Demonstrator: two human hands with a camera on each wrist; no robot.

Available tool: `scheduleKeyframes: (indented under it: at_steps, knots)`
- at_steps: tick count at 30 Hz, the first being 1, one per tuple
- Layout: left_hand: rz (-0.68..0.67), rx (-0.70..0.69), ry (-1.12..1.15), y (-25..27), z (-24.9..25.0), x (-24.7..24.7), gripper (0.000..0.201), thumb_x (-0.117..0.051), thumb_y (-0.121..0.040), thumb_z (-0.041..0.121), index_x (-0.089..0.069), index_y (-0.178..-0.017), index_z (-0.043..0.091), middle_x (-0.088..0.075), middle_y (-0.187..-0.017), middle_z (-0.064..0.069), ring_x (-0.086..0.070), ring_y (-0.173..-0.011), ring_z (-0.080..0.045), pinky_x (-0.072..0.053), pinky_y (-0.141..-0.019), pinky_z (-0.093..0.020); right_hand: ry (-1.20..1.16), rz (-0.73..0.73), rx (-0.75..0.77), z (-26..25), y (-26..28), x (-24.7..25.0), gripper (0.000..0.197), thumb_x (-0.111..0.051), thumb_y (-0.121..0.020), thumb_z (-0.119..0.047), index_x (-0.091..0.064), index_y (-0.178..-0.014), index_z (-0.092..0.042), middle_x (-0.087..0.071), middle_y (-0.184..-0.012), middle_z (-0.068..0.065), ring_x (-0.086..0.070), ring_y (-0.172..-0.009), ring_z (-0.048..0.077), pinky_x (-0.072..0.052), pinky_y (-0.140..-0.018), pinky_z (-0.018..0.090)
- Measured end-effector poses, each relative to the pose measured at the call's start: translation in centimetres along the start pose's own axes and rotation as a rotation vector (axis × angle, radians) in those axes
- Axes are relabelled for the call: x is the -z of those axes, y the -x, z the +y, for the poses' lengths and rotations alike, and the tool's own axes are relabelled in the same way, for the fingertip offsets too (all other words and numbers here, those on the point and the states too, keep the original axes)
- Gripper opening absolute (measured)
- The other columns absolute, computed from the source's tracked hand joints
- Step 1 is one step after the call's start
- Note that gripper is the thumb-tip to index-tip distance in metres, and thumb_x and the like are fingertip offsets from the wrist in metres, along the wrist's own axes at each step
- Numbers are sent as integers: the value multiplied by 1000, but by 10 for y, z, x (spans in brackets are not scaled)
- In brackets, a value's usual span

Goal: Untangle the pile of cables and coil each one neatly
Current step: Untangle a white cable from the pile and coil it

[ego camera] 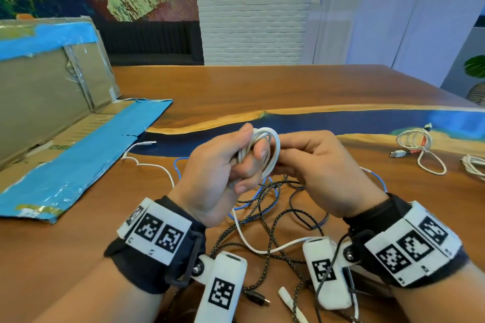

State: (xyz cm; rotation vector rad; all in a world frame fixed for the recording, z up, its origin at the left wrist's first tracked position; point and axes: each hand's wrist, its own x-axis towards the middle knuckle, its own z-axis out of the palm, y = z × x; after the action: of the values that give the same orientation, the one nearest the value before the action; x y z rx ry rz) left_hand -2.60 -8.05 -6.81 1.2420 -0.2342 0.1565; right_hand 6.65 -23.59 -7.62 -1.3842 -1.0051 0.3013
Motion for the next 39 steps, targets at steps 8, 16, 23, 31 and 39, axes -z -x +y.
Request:
scheduleKeyframes:
  at_steps: [8,16,23,31,39]
  knots:
    - [29,15,-142,-3,-3,6,43,-42,-97,39,-62,-79,7,-22,-51,-1,-23,-48,-19,-20,-60,-36,73,128,-11,8,-2,-4,13,-70,-94,-10,-78,-101,-3,-77,-91,16,-71,-83,33,-59,-78,44]
    - [209,-51,-198,-12,-8,16,27,-41,-108,22,-55,-94,4,-36,-60,0,-39,-54,-15,-40,-58,-25,-203,246,-107,16,-9,-14,20,-68,-92,-1,-61,-111,-2,-74,-88,21,-70,-89,46,-51,-91,60]
    - [161,-56,-297,-10,-12,12,26,-42,-108,20,-56,-93,4,-37,-58,1,-35,-54,-15,-39,-57,-24,-358,-18,-178,2,-2,-10,44,-66,-86,9,-49,-124,-5,-73,-85,21,-71,-83,39,-57,-85,40]
    - [210,-124,-426,-10,-13,8,24,-40,-109,16,-51,-91,5,-39,-57,5,-42,-57,-17,-43,-58,-26,194,300,-127,5,-5,0,29,-80,-83,-2,-69,-106,-15,-71,-92,17,-74,-73,33,-64,-69,45]
    - [322,-112,-424,-12,-11,14,24,-41,-109,19,-53,-93,6,-38,-55,7,-43,-54,-15,-43,-57,-25,-3,251,-155,1,-5,3,14,-63,-97,-2,-66,-108,-10,-71,-69,6,-70,-74,22,-60,-83,37]
